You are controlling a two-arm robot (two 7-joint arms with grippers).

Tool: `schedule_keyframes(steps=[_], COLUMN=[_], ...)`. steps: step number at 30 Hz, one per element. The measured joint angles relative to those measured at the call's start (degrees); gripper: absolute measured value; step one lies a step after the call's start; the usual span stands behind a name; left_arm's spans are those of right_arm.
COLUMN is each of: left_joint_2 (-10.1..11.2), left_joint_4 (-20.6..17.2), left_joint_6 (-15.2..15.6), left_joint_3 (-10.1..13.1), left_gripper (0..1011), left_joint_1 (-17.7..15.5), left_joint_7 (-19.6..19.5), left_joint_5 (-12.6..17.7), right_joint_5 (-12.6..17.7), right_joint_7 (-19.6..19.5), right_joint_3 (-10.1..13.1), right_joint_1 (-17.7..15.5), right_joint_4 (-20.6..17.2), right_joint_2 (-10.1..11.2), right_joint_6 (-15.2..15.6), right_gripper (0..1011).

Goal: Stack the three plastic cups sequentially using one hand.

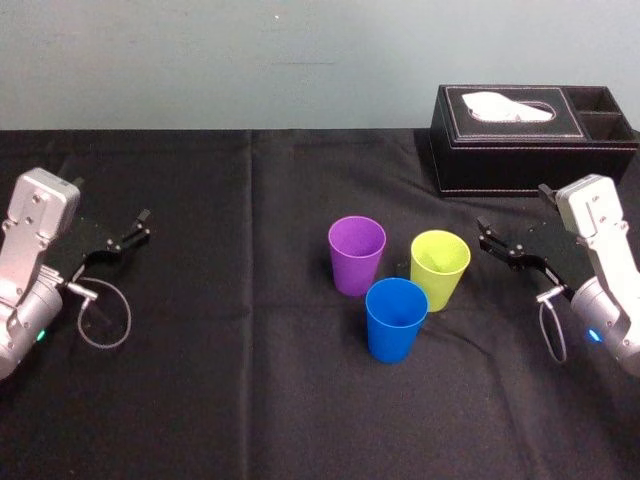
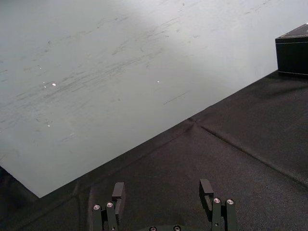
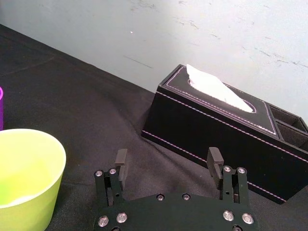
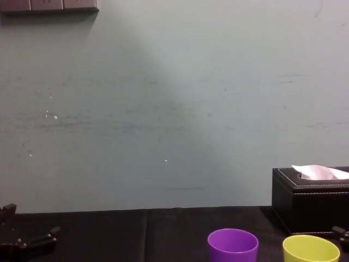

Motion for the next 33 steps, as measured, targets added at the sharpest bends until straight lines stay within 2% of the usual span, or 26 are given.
schedule_keyframes(steps=[33], left_joint_2=[0.00], left_joint_4=[0.00], left_joint_6=[0.00], left_joint_3=[0.00], left_gripper=[1011], left_joint_1=[0.00], left_joint_7=[0.00], left_joint_5=[0.00], right_joint_5=[0.00], right_joint_7=[0.00], right_joint_3=[0.00], right_joint_1=[0.00], right_joint_4=[0.00], right_joint_2=[0.00], right_joint_6=[0.00], right_gripper=[1003])
